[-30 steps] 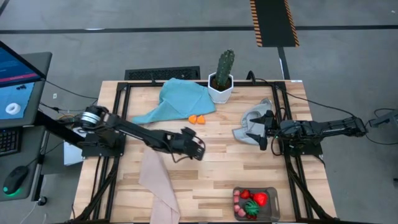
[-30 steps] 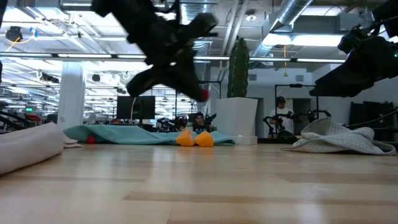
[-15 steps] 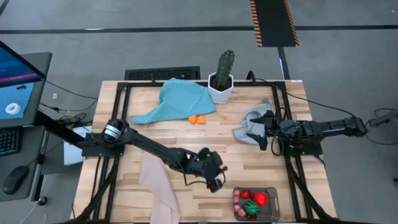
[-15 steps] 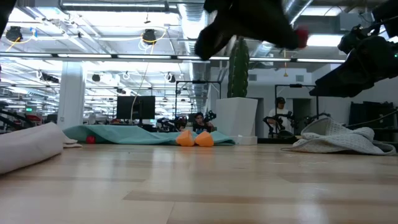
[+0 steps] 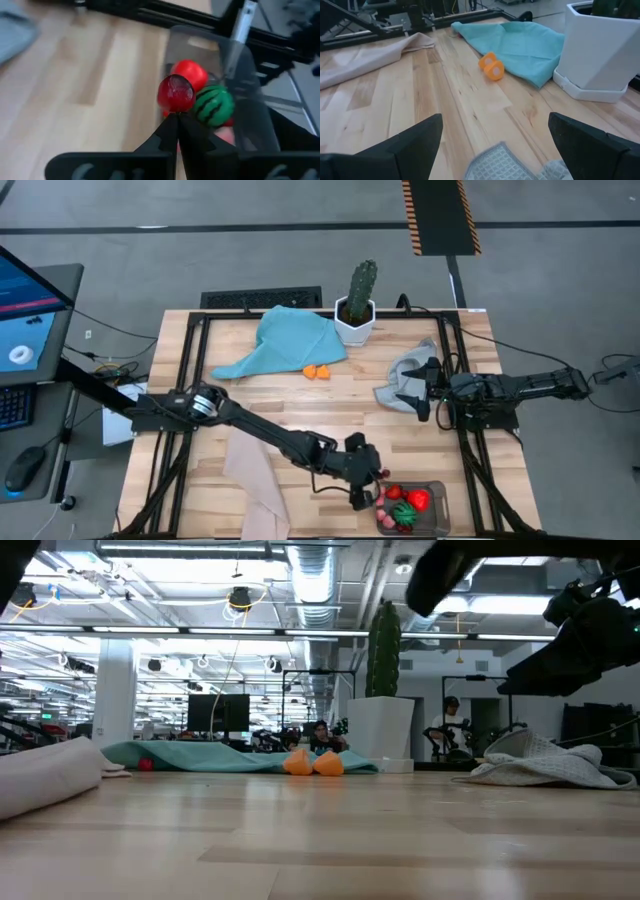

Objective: Pick and placing Produce into tupperware
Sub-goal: Put the cherry into the black bin

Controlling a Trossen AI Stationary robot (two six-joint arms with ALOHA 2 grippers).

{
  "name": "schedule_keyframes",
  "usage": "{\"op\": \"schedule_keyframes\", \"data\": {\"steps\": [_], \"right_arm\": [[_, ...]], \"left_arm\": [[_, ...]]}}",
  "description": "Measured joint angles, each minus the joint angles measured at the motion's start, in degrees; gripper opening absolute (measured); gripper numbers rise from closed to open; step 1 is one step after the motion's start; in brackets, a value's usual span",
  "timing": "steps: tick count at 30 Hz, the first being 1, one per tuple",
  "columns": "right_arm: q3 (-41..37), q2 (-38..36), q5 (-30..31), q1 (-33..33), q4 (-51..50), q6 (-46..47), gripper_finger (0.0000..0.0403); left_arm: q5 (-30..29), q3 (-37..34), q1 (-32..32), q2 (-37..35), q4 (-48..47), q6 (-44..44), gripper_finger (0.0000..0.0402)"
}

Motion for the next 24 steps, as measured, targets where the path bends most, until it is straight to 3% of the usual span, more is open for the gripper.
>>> {"op": "schedule_keyframes", "data": {"steps": [8,14,24], "right_arm": [[0.0,0.0,0.0,0.0,0.0,0.0,0.0386],[0.0,0.0,0.0,0.0,0.0,0.0,0.0386],[0.0,0.0,0.0,0.0,0.1,0.0,0.0386]], "left_arm": [[5.7,7.2,-1.7,5.5,-0.3,5.8,0.0003],[3.9,8.4,-3.7,5.2,1.3,11.2,0.0003],[2.5,8.2,-2.7,6.4,3.3,11.0,0.0007]]}}
